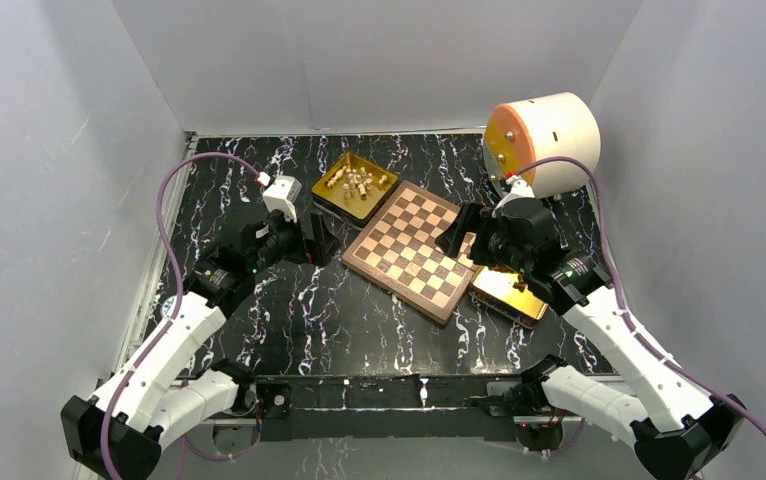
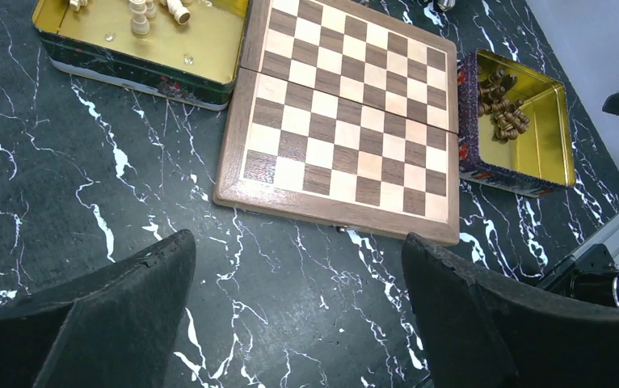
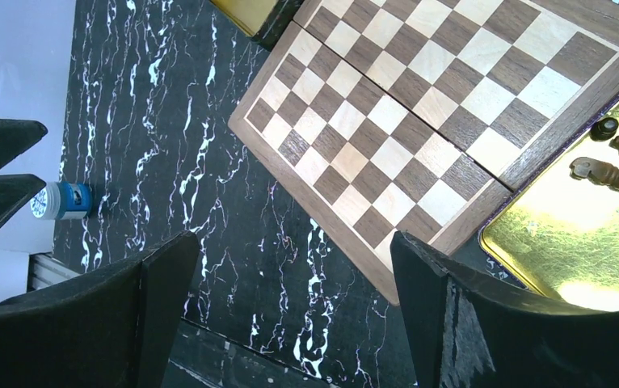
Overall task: Set up the chess pieces on the board
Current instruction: Pick up the chess piece from the storage box.
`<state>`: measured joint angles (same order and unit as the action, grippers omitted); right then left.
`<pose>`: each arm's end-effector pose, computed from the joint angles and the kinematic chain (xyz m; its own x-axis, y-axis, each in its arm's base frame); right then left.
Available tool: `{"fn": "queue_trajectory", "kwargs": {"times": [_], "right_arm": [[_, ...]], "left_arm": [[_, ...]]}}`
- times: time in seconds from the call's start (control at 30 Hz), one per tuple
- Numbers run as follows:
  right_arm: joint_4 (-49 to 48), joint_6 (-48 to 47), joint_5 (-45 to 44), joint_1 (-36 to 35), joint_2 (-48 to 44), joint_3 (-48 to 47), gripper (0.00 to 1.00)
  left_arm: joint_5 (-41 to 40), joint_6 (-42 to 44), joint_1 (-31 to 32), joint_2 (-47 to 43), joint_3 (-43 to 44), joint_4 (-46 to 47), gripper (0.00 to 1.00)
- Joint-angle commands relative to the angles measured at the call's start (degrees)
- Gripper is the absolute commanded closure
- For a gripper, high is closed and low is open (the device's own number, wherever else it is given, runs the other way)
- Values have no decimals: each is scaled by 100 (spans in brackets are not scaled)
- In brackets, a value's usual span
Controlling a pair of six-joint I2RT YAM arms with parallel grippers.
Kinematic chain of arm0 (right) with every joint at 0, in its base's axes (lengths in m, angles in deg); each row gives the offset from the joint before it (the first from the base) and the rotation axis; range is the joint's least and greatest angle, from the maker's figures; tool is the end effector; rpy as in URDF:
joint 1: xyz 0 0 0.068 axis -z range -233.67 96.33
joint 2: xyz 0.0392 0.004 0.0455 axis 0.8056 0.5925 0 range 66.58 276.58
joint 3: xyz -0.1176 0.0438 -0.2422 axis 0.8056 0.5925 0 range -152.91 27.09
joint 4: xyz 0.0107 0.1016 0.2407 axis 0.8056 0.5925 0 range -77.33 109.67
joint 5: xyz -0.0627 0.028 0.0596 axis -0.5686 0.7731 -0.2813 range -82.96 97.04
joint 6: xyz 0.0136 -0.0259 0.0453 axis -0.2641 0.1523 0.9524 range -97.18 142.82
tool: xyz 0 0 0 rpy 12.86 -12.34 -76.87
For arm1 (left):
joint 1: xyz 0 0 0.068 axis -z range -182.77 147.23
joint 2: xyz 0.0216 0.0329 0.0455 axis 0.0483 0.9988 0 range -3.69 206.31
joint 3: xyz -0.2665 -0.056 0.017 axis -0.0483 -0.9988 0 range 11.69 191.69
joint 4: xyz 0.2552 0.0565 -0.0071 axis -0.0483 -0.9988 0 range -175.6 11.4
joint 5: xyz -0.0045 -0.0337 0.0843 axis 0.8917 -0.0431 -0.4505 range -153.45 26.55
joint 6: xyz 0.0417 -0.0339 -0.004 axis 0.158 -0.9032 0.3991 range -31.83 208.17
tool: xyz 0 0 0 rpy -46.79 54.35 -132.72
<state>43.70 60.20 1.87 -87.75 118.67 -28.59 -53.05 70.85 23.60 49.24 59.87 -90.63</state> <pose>0.1639 0.1071 0.3466 -0.6019 0.3228 -0.7304 -0.1592 0.8478 0.5058 0.1892 -0.1010 0.3323 -0.4230 -0.1171 -0.8985 0.4878 0.8062 -0.3347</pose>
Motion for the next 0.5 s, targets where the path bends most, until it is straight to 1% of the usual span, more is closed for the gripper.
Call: {"fn": "queue_trajectory", "kwargs": {"times": [0.0, 0.2, 0.47], "right_arm": [[-248, 68, -99, 20, -65, -19, 1], [-123, 173, -316, 23, 38, -166, 1], [-75, 204, -1145, 17, 346, -137, 1]], "left_arm": [[8, 181, 17, -138, -50, 111, 5], [-148, 391, 17, -116, -178, 236, 5], [-423, 518, 17, -160, -446, 411, 5]]}}
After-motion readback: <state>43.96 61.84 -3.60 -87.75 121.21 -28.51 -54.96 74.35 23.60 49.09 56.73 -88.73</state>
